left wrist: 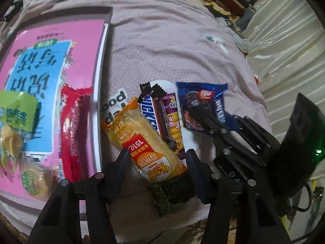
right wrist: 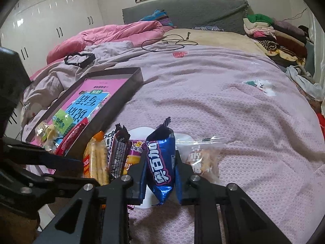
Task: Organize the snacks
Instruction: 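Grasp the yellow corn-stick bag with the left tool while the right tool grasps the blue packet, then carry the corn-stick bag over the tray with the left tool while the right tool carries the blue packet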
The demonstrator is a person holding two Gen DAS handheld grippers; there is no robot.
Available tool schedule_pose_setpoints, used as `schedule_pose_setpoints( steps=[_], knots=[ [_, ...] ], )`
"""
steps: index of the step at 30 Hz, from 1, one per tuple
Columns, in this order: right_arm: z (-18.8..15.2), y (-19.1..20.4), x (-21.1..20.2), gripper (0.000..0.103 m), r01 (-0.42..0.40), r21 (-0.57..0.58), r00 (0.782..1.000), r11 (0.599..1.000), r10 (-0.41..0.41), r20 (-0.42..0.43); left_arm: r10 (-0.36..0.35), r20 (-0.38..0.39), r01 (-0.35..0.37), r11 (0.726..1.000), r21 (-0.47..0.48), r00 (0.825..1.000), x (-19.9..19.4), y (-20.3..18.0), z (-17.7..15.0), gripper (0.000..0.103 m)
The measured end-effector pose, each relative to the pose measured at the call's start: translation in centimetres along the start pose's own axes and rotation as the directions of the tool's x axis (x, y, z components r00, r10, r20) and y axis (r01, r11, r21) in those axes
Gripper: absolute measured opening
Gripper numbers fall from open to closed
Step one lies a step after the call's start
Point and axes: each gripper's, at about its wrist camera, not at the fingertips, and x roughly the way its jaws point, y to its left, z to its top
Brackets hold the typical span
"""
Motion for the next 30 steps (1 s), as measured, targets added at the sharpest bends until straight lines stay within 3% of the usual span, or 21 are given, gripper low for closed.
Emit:
schedule_pose_setpoints(
  steps=[12, 14, 30],
  knots=[
    [-0.1, -0.6, -0.5, 0.022, -0.034, 0.049, 0.999, 0.998, 0.034, 0.013, 0.032, 0.045, -0.033, 0.999, 0.03, 0.998, 1.4, -1.0, 0.5, 0.056],
    [-0.2, -0.8, -0.6, 0.022, -0.041, 0.062, 0.999, 0.997, 0.04, 0.015, 0.051, 0.055, -0.054, 0.997, 0.053, 0.997, 1.6, -1.3, 0.5, 0.052],
    [-0.7, -0.4, -2.4, 0.022, -0.108, 0.114, 0.991, 0.988, 0.098, 0.089, 0.003, 0.086, -0.012, 0.995, 0.104, 0.996, -0.3, -0.8, -0.3, 0.032]
  ],
)
